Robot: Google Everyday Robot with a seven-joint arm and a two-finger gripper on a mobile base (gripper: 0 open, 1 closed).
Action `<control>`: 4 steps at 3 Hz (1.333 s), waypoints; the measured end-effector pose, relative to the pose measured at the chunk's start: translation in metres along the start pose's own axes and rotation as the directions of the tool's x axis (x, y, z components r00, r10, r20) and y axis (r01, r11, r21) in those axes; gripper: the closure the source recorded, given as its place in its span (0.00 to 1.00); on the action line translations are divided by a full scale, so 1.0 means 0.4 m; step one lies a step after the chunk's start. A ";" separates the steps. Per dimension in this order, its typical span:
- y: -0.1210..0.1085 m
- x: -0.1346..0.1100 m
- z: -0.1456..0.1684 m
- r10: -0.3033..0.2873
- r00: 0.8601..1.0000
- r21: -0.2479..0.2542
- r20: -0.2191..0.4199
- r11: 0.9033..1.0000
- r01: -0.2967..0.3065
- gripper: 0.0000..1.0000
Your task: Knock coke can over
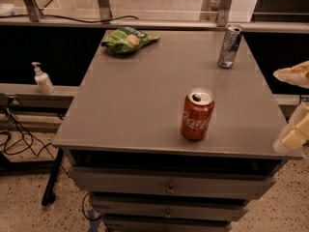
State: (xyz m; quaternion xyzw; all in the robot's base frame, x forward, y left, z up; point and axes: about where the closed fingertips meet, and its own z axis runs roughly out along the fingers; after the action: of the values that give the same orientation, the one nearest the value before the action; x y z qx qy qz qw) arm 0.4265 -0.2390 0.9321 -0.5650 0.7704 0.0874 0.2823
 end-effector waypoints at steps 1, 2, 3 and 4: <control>0.016 -0.002 0.045 0.011 0.983 -0.006 0.184 1.000 -0.010 0.00; 0.030 -0.037 0.087 0.022 0.932 -0.001 0.362 1.000 -0.024 0.00; 0.032 -0.071 0.075 0.021 0.912 0.001 0.410 1.000 -0.023 0.00; 0.032 -0.069 0.075 0.020 0.914 0.001 0.406 1.000 -0.023 0.00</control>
Offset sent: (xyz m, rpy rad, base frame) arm 0.0088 0.0532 -0.0274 0.5962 -0.2101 0.0604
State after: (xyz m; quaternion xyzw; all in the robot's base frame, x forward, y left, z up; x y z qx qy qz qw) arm 0.4305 -0.1981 0.9196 -0.5252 0.7015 0.2035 0.4367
